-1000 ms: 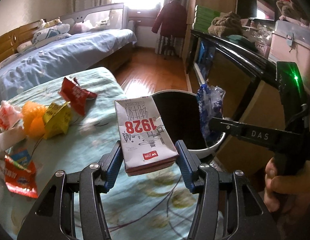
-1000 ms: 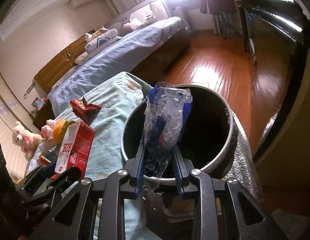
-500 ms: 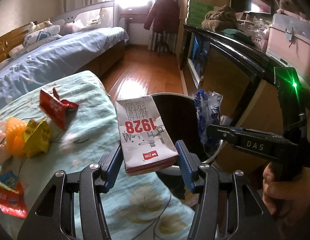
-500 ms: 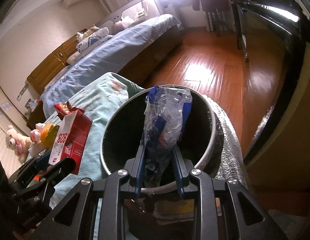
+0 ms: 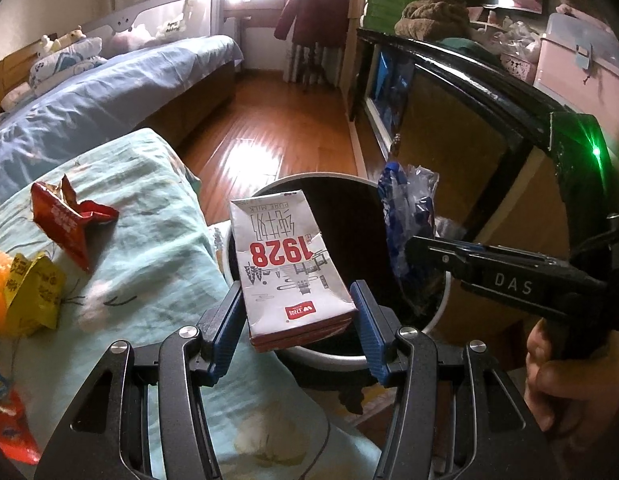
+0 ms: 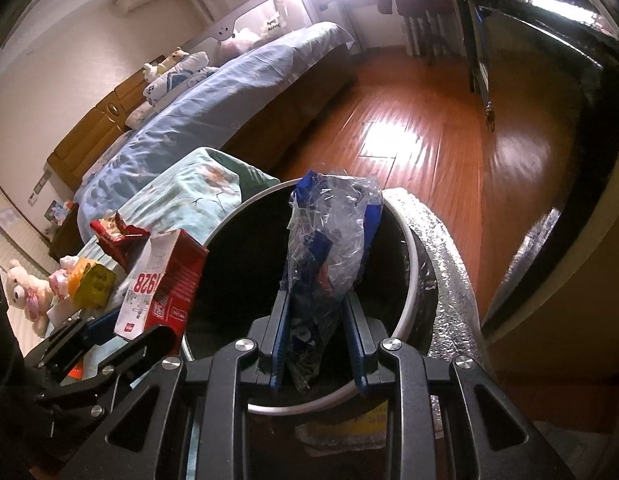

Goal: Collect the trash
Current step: 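Open the right gripper to drop the bag into the bin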

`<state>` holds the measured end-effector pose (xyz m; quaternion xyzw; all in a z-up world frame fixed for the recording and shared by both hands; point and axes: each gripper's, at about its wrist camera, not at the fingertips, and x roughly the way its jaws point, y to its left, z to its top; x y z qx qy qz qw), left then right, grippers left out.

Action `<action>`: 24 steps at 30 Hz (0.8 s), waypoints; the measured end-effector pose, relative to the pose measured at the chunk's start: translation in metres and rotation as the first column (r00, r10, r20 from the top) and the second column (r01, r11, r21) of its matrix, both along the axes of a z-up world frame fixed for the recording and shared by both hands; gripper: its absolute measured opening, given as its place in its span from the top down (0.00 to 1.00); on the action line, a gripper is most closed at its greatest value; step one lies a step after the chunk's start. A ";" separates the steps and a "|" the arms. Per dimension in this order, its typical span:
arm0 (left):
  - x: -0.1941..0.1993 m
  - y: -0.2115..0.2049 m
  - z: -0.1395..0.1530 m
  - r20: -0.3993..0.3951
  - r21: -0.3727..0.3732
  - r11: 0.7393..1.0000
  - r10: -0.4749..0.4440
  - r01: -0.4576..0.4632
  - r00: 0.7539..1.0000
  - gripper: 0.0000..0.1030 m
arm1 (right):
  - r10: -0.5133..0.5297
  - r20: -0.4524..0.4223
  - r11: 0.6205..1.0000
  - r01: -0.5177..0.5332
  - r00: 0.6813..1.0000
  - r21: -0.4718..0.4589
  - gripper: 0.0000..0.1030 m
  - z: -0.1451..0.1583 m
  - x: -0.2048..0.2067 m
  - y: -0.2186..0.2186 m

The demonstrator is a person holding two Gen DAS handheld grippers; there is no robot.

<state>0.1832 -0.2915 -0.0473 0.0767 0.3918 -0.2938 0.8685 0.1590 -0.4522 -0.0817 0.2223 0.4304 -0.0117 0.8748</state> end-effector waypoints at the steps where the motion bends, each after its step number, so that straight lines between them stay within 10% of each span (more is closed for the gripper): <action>1: 0.001 0.000 0.000 -0.004 -0.001 1.000 -0.001 0.001 1.000 0.49 | -0.001 -0.001 1.000 0.001 1.000 0.001 0.74 0.000 0.000 0.000; 12: 0.000 0.005 0.000 -0.017 -0.015 1.000 0.015 -0.016 1.000 0.34 | -0.022 -0.011 0.999 0.022 1.000 0.048 0.62 -0.001 0.002 -0.005; 24: -0.024 0.063 -0.001 -0.026 -0.061 0.990 0.122 -0.124 0.992 0.34 | 0.024 0.073 0.999 -0.026 0.997 0.037 0.25 0.020 -0.015 0.036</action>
